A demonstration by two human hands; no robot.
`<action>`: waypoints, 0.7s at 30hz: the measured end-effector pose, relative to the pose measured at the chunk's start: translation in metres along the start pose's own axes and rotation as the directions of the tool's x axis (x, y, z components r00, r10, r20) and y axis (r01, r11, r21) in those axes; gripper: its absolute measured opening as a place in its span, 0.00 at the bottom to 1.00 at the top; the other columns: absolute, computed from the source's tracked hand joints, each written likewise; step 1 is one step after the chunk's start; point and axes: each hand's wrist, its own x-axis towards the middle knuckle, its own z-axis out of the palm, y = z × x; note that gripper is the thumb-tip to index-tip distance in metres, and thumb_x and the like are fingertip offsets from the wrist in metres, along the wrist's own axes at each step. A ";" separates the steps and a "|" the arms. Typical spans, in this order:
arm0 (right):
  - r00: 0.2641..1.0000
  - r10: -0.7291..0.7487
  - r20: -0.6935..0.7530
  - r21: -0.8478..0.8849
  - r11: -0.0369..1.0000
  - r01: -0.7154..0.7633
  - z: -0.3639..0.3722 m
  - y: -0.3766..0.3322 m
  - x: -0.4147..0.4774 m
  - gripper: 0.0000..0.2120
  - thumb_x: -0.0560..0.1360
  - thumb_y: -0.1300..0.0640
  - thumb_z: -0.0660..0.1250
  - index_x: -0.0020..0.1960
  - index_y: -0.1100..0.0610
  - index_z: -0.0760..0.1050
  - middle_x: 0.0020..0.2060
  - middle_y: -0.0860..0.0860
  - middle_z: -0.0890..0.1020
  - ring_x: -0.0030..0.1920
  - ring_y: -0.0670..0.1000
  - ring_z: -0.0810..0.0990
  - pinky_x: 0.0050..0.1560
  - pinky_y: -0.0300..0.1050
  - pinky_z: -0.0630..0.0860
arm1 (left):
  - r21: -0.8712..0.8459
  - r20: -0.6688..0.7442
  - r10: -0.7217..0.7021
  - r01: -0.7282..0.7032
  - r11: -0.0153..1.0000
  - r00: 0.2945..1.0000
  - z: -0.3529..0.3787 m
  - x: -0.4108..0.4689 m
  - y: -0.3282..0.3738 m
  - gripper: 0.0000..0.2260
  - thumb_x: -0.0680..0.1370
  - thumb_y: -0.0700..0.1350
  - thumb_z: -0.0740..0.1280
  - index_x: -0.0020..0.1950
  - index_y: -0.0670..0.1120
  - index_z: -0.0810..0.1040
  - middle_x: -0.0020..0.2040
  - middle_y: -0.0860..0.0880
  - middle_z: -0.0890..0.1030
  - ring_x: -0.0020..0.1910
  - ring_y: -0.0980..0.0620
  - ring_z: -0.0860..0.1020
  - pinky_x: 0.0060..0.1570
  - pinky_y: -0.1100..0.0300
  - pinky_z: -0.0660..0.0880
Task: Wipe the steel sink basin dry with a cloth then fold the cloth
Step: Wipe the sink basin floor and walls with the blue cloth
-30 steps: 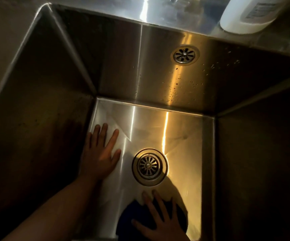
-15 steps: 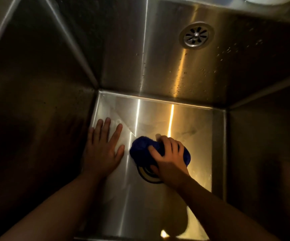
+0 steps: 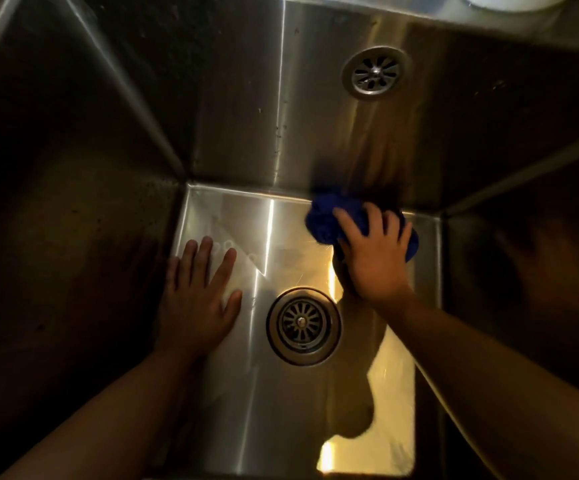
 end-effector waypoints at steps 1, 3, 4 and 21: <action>0.999 0.001 0.047 0.021 1.000 -0.002 0.002 0.005 -0.016 0.24 0.76 0.44 0.53 0.71 0.43 0.64 0.70 0.60 0.67 0.67 0.68 0.63 0.66 0.75 0.56 | -0.003 -0.003 0.000 0.000 1.000 1.000 -0.001 0.000 0.000 0.30 0.76 0.59 0.52 0.76 0.51 0.60 0.78 0.40 0.56 0.77 0.40 0.52 0.73 0.40 0.53; 0.992 -0.015 0.127 0.020 1.000 0.013 0.006 0.014 -0.052 0.24 0.76 0.44 0.53 0.72 0.43 0.64 0.72 0.59 0.65 0.69 0.69 0.61 0.65 0.77 0.56 | -0.019 -0.012 0.007 -0.008 1.000 1.000 -0.003 -0.001 0.001 0.29 0.76 0.59 0.53 0.76 0.50 0.61 0.77 0.40 0.57 0.76 0.39 0.53 0.72 0.40 0.54; 0.988 -0.039 0.152 0.006 0.999 0.038 0.006 0.019 -0.071 0.24 0.76 0.43 0.54 0.71 0.43 0.64 0.72 0.59 0.65 0.68 0.69 0.61 0.63 0.77 0.60 | -0.036 -0.017 0.011 -0.011 0.999 1.000 -0.004 -0.001 0.001 0.29 0.76 0.59 0.53 0.76 0.50 0.62 0.77 0.40 0.58 0.76 0.39 0.54 0.72 0.40 0.54; 0.786 -0.233 0.572 0.113 0.972 0.206 -0.059 0.025 -0.252 0.23 0.69 0.29 0.39 0.60 0.31 0.59 0.55 0.33 0.78 0.75 0.37 0.51 0.74 0.44 0.42 | -0.064 0.063 -0.029 0.033 0.997 0.998 -0.016 -0.001 0.004 0.30 0.75 0.59 0.53 0.75 0.50 0.63 0.77 0.40 0.58 0.76 0.38 0.56 0.71 0.40 0.55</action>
